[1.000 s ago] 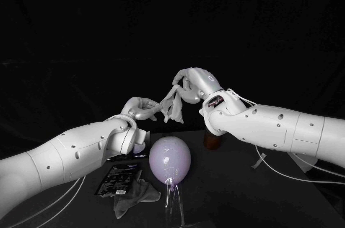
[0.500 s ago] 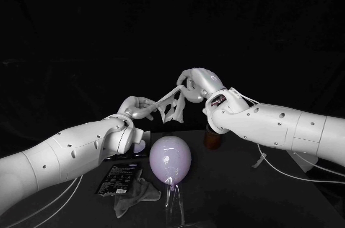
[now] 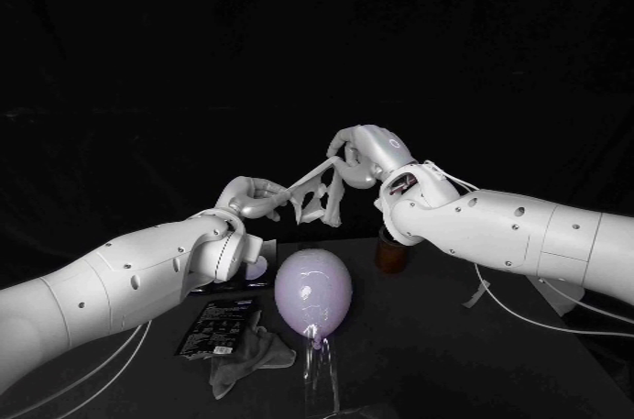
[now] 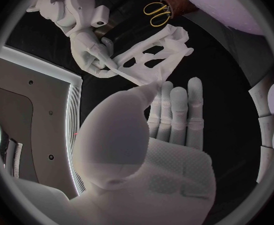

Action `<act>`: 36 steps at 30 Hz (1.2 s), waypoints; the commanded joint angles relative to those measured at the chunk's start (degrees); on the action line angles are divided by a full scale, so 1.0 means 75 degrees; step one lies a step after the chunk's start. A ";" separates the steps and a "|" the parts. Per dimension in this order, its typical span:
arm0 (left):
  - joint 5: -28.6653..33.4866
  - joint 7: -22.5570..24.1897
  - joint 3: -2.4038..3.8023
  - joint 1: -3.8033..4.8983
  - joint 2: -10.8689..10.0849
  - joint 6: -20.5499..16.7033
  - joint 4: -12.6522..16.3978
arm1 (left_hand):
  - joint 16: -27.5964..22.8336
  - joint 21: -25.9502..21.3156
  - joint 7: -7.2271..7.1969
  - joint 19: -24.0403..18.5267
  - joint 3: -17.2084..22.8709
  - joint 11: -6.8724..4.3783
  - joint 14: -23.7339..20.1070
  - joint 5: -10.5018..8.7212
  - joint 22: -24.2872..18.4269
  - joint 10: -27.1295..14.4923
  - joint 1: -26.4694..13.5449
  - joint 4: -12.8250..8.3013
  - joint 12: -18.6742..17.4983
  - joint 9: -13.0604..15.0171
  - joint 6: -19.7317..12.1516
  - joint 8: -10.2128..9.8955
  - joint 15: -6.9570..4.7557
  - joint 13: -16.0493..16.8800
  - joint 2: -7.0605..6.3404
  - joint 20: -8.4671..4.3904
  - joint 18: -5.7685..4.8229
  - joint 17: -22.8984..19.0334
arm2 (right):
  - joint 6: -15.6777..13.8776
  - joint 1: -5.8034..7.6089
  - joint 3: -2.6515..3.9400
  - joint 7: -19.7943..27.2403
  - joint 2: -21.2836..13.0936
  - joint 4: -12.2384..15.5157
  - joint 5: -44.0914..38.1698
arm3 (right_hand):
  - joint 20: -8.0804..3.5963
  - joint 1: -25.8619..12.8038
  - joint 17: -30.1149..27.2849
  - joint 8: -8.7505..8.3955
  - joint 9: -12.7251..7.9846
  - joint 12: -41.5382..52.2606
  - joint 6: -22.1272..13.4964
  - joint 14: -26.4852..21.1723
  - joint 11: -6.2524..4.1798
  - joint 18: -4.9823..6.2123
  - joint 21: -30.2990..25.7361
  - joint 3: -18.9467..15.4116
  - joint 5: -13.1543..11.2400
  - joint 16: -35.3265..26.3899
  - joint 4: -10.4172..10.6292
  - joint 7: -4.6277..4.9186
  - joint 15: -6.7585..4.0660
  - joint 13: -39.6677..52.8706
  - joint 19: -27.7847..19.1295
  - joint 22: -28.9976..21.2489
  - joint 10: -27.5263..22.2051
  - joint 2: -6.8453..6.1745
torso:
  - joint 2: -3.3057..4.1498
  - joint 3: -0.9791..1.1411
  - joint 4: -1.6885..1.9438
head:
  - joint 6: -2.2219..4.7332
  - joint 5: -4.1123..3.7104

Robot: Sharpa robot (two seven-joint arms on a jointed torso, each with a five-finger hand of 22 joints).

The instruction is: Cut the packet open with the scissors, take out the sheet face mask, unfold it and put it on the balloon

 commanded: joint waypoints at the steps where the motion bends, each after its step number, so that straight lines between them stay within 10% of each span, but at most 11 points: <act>1: -0.0083 -0.0078 0.0006 0.0006 -0.0017 0.0041 -0.0022 | 0.0116 0.0046 -0.0057 0.0035 -0.0100 -0.0026 0.0179 0.0011 0.0015 0.0110 -0.0094 0.0041 0.0073 0.0365 0.0068 0.0137 -0.0035 0.0032 -0.0069 -0.0032 0.0044 0.0212 | 0.0175 0.0012 0.0010 -0.0009 -0.0041 0.0032 -0.0069 | 0.0010 -0.0022 0.1892 0.0042 0.0009 0.0021 0.0033 0.0769 0.0001 -0.0052 0.0002 0.0025 0.0029 0.0024 -0.0015 -0.0004 -0.0075 0.0011 0.0049 0.1395 0.0040 0.0075 | -0.0004 -0.0002 -0.0002 | -0.0004 0.0006; 20: -0.0497 0.0226 0.0075 0.0457 -0.0357 0.0319 0.0201 | 0.0201 0.0084 -0.0086 0.0032 -0.0052 -0.0081 0.0211 0.0016 0.0036 0.0106 -0.0041 0.0023 0.0109 0.0483 0.0049 0.0200 -0.0093 0.0060 -0.0010 -0.0048 0.0045 0.0278 | 0.1691 0.0015 -0.0071 0.0455 -0.0491 0.0563 0.0859 | 0.0009 -0.0108 0.1816 0.0020 -0.0017 -0.0090 0.0024 0.0749 0.0017 -0.0017 -0.0184 0.0020 0.0019 -0.0016 -0.0009 0.0010 -0.0058 -0.0068 -0.0029 0.1346 -0.0005 0.0085 | -0.0009 0.0004 -0.0005 | 0.0011 0.0035; 36: -0.1325 -0.0010 0.0075 0.0916 -0.0603 0.0966 0.0413 | 0.0302 0.0143 -0.0083 0.0020 -0.0009 -0.0093 0.0306 0.0016 0.0075 0.0096 -0.0015 -0.0014 0.0154 0.0570 0.0050 0.0240 -0.0110 0.0093 -0.0032 -0.0063 0.0043 0.0474 | 0.1921 0.0015 -0.0102 0.1008 -0.0778 0.0748 0.2316 | 0.0028 -0.0174 0.1706 -0.0013 -0.0047 -0.0269 -0.0024 0.0717 0.0028 0.0014 -0.0371 0.0001 0.0015 -0.0076 -0.0009 0.0025 -0.0064 -0.0195 -0.0118 0.1297 -0.0102 0.0106 | -0.0008 0.0000 0.0004 | 0.0022 0.0072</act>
